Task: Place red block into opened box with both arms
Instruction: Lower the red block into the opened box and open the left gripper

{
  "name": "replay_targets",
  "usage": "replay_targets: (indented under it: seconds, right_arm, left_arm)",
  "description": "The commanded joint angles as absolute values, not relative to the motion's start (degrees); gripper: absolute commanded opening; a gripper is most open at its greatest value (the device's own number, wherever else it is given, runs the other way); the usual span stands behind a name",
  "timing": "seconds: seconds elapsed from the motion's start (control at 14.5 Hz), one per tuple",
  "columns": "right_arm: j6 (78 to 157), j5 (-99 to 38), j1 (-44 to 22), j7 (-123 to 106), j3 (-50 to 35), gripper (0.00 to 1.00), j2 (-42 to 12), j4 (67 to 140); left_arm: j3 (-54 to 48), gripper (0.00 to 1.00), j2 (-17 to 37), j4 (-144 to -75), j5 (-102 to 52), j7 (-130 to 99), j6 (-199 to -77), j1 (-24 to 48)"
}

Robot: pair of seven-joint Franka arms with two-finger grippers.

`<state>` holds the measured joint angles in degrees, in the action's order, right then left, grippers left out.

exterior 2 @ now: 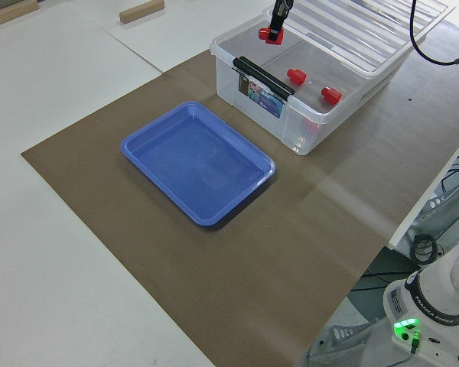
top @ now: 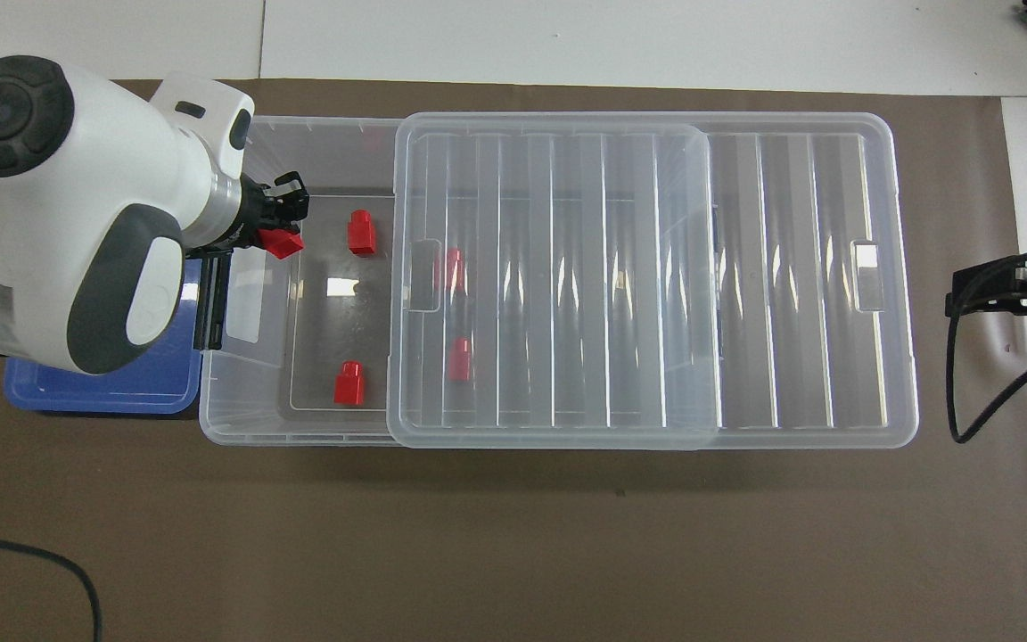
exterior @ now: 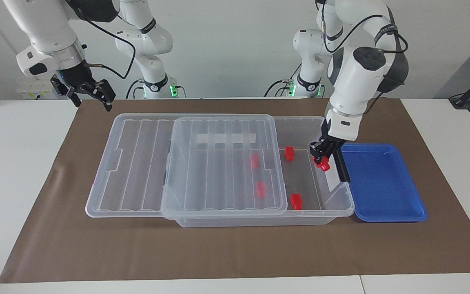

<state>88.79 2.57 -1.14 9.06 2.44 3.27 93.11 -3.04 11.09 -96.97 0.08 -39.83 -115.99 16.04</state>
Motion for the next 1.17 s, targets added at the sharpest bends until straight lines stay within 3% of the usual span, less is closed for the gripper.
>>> replay_targets:
  seconds: [0.0, 0.35, 0.55, 1.11]
  right_arm:
    - [88.6, 1.0, -0.6, 7.6, 2.2, 1.00, 2.9, 92.5]
    - [89.7, 1.0, -1.1, 7.3, 2.3, 1.00, 3.1, 93.3]
    - [89.2, 1.1, -4.2, 7.4, 5.2, 1.00, 2.9, 93.1]
    - [89.0, 1.1, -4.5, 7.4, 5.4, 1.00, 3.2, 93.2]
  left_arm:
    - [-2.2, 0.00, 9.0, -102.6, -0.2, -40.4, -120.1, 18.4]
    - [-2.2, 0.00, 9.8, -109.1, 0.3, -35.5, -125.9, 19.6]
    - [-2.1, 0.00, 11.4, -110.1, 0.3, -33.5, -128.1, 19.7]
    - [-2.2, 0.00, 14.3, -114.5, 0.6, -33.1, -135.8, 19.7]
